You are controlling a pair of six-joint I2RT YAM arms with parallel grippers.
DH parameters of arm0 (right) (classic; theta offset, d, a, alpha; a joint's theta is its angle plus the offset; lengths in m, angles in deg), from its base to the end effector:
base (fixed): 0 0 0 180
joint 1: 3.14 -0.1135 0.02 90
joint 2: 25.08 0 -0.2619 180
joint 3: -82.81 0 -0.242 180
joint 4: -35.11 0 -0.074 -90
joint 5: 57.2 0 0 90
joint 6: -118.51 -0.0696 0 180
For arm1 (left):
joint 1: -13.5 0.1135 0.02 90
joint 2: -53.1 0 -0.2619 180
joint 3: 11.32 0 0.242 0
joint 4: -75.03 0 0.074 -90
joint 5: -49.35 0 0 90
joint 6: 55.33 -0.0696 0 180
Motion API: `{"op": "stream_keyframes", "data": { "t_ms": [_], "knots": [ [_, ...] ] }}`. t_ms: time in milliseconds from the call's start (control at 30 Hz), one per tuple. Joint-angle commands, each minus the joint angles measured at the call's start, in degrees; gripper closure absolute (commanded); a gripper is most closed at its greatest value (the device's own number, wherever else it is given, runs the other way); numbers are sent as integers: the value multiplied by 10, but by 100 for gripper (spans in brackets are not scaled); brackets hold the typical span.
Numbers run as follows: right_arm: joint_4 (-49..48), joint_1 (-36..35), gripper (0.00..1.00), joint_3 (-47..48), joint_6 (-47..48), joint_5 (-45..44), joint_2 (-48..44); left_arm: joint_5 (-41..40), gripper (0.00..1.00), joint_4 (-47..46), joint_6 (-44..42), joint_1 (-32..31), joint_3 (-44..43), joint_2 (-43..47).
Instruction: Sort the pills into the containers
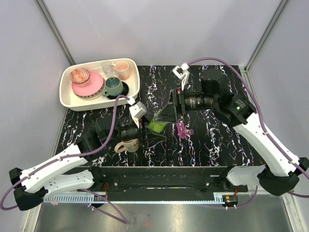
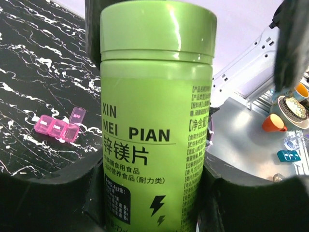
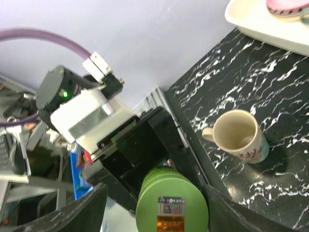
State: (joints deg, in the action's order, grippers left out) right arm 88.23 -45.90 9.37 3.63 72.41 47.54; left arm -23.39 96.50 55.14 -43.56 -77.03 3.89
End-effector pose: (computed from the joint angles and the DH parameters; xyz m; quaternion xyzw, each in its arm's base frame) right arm 0.1630 0.2112 0.4566 -0.3131 0.7270 0.5328 0.2992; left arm 0.1028 -0.1966 0.3683 0.3250 0.6601 -0.5046 0.4517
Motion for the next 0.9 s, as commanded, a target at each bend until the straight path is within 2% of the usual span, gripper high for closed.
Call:
{"op": "stream_keyframes", "data": {
  "t_ms": [0, 333, 433, 867],
  "knots": [
    [-45, -2, 16, -4, -34, -70, -34, -17, 100, -58, 20, -2, 11, 20],
    [-236, -2, 11, -164, -190, -240, -105, -104, 100, -127, 98, -2, 63, 32],
    [-273, -2, 11, -199, -195, -271, -113, -125, 100, -141, 113, -2, 70, 25],
    [-310, -3, 12, -229, -209, -286, -107, -154, 100, -137, 124, -2, 61, 3]
  ]
}}
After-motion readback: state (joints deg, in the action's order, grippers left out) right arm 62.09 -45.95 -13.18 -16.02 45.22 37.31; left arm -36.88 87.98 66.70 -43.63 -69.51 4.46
